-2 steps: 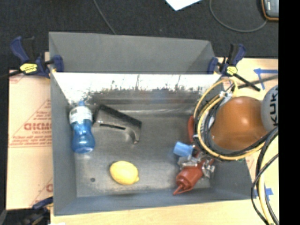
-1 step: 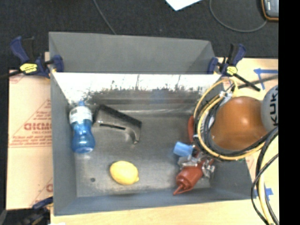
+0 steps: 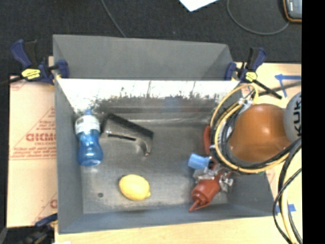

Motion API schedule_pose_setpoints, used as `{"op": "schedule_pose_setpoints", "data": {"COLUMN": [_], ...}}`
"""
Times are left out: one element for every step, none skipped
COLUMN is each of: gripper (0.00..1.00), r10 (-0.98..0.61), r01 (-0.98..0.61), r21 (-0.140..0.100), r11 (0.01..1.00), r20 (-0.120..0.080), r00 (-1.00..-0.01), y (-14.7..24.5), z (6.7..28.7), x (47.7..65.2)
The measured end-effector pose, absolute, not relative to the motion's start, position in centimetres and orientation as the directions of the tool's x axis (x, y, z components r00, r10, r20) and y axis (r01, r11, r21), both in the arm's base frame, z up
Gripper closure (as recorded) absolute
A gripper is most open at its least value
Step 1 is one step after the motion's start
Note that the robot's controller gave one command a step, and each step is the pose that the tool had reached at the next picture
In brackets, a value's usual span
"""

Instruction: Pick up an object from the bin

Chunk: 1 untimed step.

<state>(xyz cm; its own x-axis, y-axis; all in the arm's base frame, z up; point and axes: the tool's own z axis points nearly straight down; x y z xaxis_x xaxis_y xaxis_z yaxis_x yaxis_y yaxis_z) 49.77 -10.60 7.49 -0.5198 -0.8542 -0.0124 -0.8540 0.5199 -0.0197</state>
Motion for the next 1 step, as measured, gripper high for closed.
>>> {"op": "schedule_pose_setpoints", "data": {"gripper": [1.00], "r10": [-0.853], "r01": [-0.853], "r21": [-0.021], "r11": [0.521], "r20": [-0.014], "r00": [-0.521], "y": [-10.60], "z": [7.94], "x": [49.79]}}
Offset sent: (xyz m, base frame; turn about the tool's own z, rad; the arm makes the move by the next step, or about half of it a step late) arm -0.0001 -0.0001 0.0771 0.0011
